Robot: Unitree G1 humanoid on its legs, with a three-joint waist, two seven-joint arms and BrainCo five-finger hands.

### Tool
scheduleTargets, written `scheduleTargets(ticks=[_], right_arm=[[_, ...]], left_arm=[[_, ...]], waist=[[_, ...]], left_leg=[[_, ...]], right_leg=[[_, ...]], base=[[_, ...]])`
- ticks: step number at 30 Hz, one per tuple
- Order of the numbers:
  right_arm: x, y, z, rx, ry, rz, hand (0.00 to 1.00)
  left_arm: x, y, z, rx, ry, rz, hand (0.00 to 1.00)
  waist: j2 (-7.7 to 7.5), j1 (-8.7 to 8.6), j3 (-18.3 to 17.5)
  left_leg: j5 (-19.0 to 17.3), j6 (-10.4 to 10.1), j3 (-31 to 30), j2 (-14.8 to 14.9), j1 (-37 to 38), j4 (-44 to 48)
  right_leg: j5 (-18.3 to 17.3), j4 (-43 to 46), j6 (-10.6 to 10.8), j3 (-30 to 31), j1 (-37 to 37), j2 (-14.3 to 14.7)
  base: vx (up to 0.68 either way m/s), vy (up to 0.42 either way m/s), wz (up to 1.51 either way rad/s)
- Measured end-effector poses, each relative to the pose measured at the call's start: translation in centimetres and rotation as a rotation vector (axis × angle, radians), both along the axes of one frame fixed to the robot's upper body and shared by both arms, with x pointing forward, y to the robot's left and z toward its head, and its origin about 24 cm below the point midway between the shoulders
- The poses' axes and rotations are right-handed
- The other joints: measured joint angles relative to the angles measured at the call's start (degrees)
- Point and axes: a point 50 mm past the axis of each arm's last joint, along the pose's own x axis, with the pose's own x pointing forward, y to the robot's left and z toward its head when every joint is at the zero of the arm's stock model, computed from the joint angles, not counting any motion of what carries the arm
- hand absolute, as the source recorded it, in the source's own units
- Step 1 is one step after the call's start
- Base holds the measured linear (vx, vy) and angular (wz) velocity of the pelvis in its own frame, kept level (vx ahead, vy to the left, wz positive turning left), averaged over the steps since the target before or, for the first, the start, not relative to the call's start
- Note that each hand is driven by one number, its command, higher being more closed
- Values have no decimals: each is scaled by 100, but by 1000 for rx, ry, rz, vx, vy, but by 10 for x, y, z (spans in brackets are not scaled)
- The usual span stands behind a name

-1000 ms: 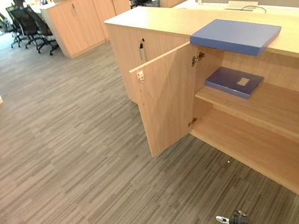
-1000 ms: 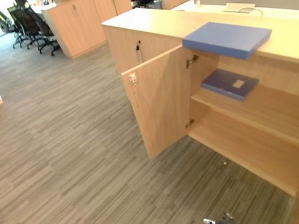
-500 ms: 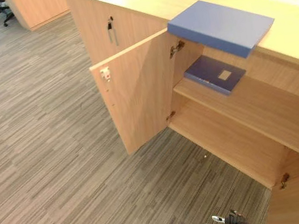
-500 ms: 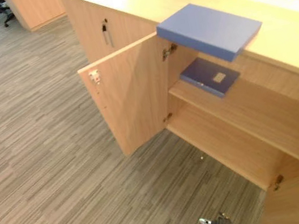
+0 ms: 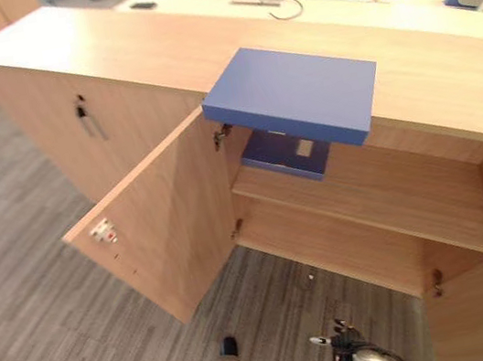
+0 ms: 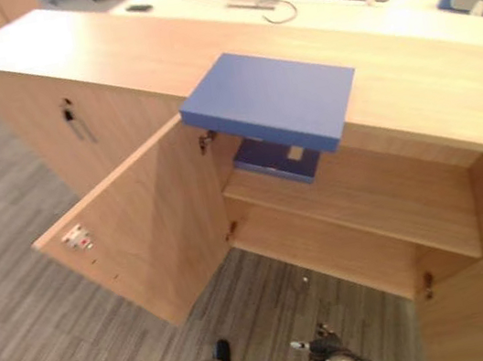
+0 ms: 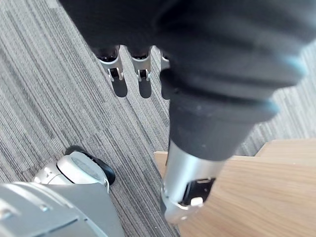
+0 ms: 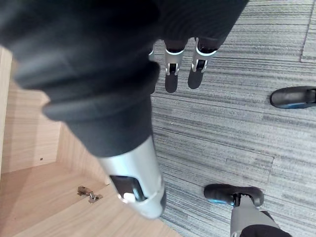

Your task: Walk over to the cabinet, pick up the folder, carry it to the office cabinet, place the folder inside the office cabinet, then close the office cabinet door

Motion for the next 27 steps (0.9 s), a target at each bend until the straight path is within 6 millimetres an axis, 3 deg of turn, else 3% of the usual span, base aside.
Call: scheduleTargets(ticks=[6,9,12,16,19,22,23,24,27], right_arm=[[-7,-4,-2,-11,17,7,0],[-20,-12,-6,-13,55,-38,0],[-32,-26,-9,-26,88,-83,0],[-33,-33,-7,-46,68,-91,0],[-29,-32,-6,-45,62,-85,0],[-28,-32,-6,-44,61,-84,0],[-28,-32,-6,-44,61,-84,0],[-32,-32,-8,-42,75,-86,0],[-33,-41,-7,-64,78,-87,0]], left_arm=[[0,-2,-3,-15,19,2,0],[14,-7,-1,-20,-10,-29,0],[22,-19,-1,-45,-27,-52,0],[24,-25,-1,-56,-29,-70,0],[28,-30,-1,-53,-33,-129,0],[24,-28,-2,-43,-9,-163,0],[22,-27,-3,-40,2,-173,0],[23,-25,-3,-31,9,-207,0],[15,-33,-7,-49,38,-238,0]], waist=[[25,-37,-217],[38,-68,-362],[133,-124,-430],[185,-389,-478],[206,-484,-487],[209,-526,-476],[188,-548,-463],[63,-570,-431],[255,-578,-432]], left_leg=[[-451,419,1053,-158,473,-41],[-478,471,1384,-291,659,-293],[-427,574,1852,-462,1193,-868],[-392,628,2383,-560,1678,-1333],[-337,503,2376,-490,1747,-1614],[-199,395,2204,-303,1751,-1652],[-182,352,2168,-278,1776,-1616],[-159,296,2075,-353,1839,-1566],[36,169,1789,-214,1906,-1850]], right_leg=[[711,38,403,339,-242,-579],[766,292,419,529,-582,-816],[763,1161,418,753,-1142,-1034],[702,2443,373,248,-1813,-1324],[575,2258,337,-199,-1859,-1222],[113,1668,326,-312,-1850,-679],[129,1433,306,-370,-1845,-538],[107,1072,303,-491,-1665,-502],[125,612,246,-654,-1427,-243]], base=[[230,241,-82],[55,144,-86],[1,179,-98],[-81,111,-68],[-20,-35,-21],[50,-212,-15],[64,-257,25],[85,-255,26],[113,-207,18]])
